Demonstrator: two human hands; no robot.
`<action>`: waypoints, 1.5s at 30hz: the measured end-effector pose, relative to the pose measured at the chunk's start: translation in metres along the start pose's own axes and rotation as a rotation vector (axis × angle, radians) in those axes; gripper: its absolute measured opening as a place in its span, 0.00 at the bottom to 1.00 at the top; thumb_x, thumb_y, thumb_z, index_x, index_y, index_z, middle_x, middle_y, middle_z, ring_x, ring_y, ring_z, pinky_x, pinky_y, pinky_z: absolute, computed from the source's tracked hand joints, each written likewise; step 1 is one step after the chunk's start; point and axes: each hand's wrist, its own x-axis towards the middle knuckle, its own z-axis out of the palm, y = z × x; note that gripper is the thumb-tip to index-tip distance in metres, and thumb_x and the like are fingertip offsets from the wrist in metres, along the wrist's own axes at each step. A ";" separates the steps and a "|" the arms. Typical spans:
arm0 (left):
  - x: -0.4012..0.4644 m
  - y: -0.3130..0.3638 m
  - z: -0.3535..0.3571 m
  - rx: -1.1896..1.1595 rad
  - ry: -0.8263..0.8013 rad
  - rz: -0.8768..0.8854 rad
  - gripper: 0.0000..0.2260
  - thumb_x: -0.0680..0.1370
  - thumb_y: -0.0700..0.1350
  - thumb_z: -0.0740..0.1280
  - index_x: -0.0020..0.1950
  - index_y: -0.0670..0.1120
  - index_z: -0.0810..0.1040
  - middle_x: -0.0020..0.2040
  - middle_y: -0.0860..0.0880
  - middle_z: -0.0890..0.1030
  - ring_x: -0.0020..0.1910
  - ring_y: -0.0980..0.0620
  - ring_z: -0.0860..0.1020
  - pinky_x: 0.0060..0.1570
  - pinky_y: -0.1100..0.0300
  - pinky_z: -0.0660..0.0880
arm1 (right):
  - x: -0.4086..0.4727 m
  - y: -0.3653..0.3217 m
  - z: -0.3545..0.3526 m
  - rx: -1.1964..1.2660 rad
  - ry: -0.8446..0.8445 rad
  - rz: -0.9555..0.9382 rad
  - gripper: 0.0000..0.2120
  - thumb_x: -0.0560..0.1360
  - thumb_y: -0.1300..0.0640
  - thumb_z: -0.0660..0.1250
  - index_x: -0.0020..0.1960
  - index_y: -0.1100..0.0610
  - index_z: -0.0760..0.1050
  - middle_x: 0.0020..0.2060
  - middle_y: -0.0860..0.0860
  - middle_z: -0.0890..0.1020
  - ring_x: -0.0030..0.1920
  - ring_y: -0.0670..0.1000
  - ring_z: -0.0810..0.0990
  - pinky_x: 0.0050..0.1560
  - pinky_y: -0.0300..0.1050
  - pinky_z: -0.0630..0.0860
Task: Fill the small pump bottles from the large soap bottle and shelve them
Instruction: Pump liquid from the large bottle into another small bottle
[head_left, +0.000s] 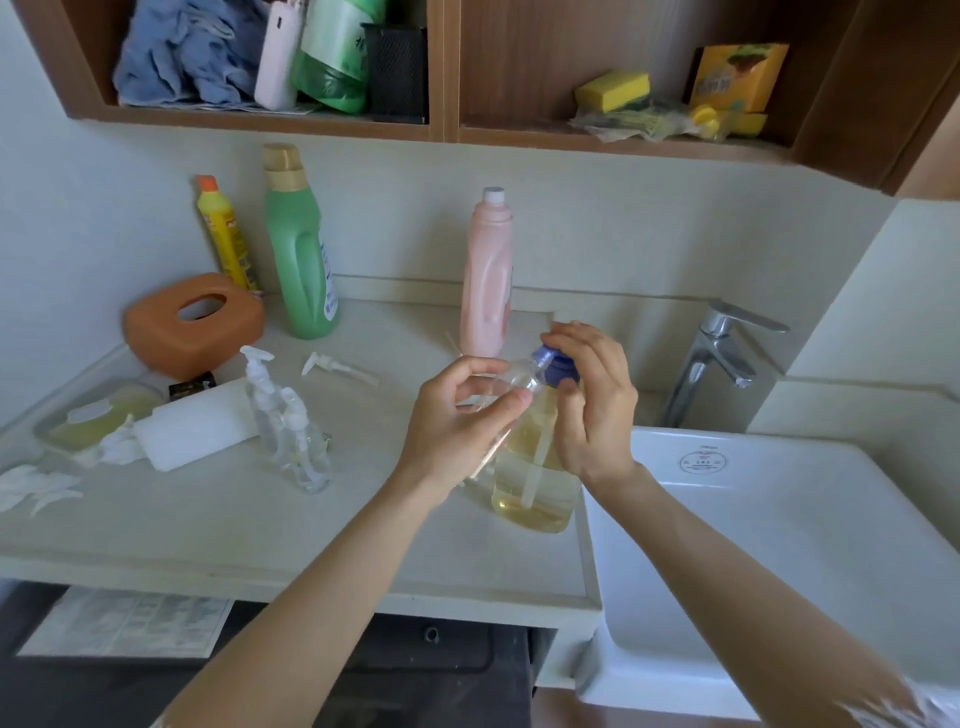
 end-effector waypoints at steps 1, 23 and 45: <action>0.000 0.000 0.000 -0.004 -0.003 -0.004 0.13 0.65 0.50 0.75 0.48 0.51 0.80 0.48 0.45 0.83 0.40 0.47 0.82 0.46 0.40 0.80 | 0.000 -0.002 -0.001 -0.011 -0.014 0.013 0.20 0.69 0.63 0.53 0.52 0.67 0.79 0.52 0.58 0.81 0.58 0.56 0.75 0.64 0.39 0.66; 0.003 0.000 -0.002 0.022 -0.023 0.042 0.14 0.66 0.51 0.75 0.49 0.50 0.79 0.40 0.55 0.84 0.45 0.51 0.82 0.54 0.40 0.78 | 0.005 -0.004 -0.006 -0.076 -0.070 0.011 0.22 0.68 0.63 0.53 0.54 0.67 0.79 0.53 0.58 0.81 0.58 0.57 0.75 0.63 0.36 0.66; 0.005 0.006 -0.005 -0.360 -0.230 -0.306 0.09 0.71 0.49 0.70 0.48 0.46 0.82 0.44 0.44 0.83 0.32 0.47 0.80 0.28 0.61 0.74 | 0.008 -0.005 -0.010 -0.089 -0.062 -0.026 0.18 0.72 0.62 0.55 0.52 0.64 0.81 0.52 0.56 0.82 0.56 0.56 0.77 0.62 0.39 0.68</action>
